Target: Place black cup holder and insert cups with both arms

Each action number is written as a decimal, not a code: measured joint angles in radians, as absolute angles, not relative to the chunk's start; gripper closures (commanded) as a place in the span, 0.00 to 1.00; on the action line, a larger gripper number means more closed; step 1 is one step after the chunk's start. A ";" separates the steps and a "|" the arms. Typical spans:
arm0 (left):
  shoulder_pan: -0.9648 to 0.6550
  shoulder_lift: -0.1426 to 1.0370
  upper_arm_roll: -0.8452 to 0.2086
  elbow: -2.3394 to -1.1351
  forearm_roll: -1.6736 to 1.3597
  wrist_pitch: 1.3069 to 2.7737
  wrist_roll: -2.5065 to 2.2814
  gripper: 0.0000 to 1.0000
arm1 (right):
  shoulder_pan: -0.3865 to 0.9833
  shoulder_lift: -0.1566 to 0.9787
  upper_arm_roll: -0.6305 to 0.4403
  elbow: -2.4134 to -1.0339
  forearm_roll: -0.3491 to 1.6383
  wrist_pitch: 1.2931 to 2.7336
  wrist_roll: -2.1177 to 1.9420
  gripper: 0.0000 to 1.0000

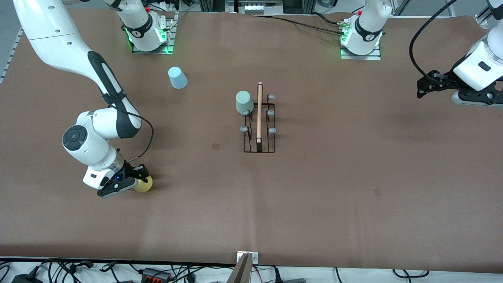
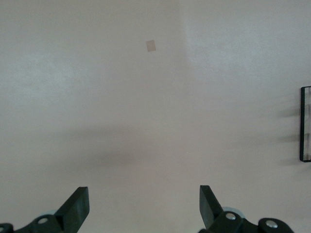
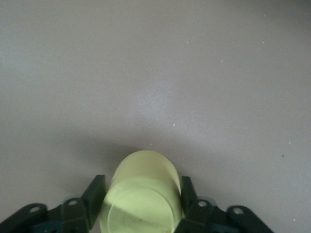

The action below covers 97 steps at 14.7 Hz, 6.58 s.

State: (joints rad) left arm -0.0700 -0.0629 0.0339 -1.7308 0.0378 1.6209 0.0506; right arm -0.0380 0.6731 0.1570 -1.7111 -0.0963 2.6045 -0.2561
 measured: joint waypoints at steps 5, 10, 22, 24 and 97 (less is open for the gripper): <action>-0.070 -0.062 0.034 -1.730 0.038 1.621 0.051 0.00 | -0.022 0.642 0.162 -1.690 -0.095 2.552 -0.231 0.86; -0.070 -0.062 0.034 -1.730 0.038 1.620 0.051 0.00 | 0.141 0.423 0.174 -1.671 -0.091 2.244 0.184 0.86; -0.070 -0.062 0.035 -1.730 0.038 1.620 0.051 0.00 | 0.582 0.393 0.183 -1.686 -0.128 2.257 1.108 0.86; -0.070 -0.062 0.035 -1.729 0.038 1.620 0.051 0.00 | 0.585 0.402 0.183 -1.686 -0.157 2.261 1.126 0.86; -0.068 -0.060 0.036 -1.728 0.038 1.617 0.051 0.00 | -0.092 0.061 0.010 -1.567 0.005 1.564 0.016 0.00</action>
State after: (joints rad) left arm -0.0684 -0.0601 0.0362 -1.7278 0.0378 1.6166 0.0506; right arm -0.0921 0.0607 0.0103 -1.5672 0.0047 1.5644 0.0159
